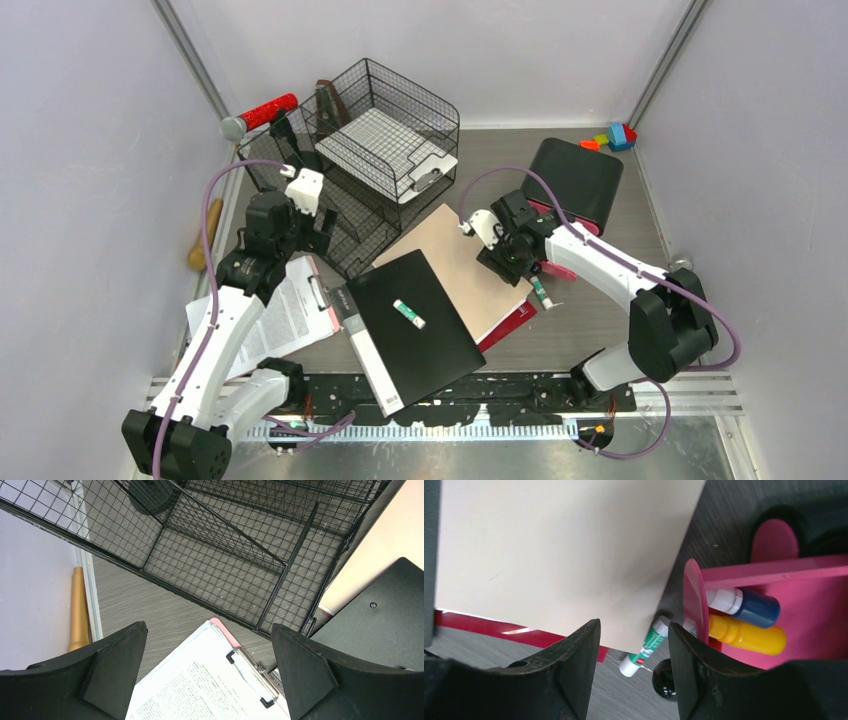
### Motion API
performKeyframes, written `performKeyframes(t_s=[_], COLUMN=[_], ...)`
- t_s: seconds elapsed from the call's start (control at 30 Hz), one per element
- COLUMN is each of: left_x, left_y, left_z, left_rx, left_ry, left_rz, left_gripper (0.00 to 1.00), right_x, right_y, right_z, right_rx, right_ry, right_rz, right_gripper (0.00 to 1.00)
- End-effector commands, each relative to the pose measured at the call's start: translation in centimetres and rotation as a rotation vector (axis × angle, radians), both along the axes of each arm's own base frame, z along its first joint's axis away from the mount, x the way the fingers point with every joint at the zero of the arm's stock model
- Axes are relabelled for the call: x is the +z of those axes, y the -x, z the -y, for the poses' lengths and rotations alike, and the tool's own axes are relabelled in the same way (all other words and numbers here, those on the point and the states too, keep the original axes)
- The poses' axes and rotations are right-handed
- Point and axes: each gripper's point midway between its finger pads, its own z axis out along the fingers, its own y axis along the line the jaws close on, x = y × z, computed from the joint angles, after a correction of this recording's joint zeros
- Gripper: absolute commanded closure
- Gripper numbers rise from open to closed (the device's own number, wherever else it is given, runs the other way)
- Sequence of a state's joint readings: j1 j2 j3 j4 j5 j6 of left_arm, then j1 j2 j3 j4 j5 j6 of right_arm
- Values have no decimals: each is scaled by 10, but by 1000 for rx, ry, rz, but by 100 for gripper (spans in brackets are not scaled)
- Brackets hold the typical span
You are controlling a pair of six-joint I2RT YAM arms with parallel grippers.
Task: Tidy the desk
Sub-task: Close the drawer in the storage box.
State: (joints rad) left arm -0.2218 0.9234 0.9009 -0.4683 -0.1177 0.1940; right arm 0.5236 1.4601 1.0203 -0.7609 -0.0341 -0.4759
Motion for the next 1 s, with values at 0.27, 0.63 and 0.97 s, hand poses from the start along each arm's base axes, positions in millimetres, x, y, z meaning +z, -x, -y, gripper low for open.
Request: performKeyframes(t_s=[0.27,0.63,0.97], left_x=[18,17,16], left_y=[-5,-5,-5], left_z=[3,3,3], left_rx=[-15,-17,-16], left_ry=[19,18,12], left_rz=[58,55,55], left_gripper=[1,1,1], right_x=[39,36,34], right_y=[-54,-70,-89], right_z=[27,41,53], right_rx=[-72,-64,-47], right_ry=[171,282,376], right_rz=[261,300,327], right_gripper=[42,42,42])
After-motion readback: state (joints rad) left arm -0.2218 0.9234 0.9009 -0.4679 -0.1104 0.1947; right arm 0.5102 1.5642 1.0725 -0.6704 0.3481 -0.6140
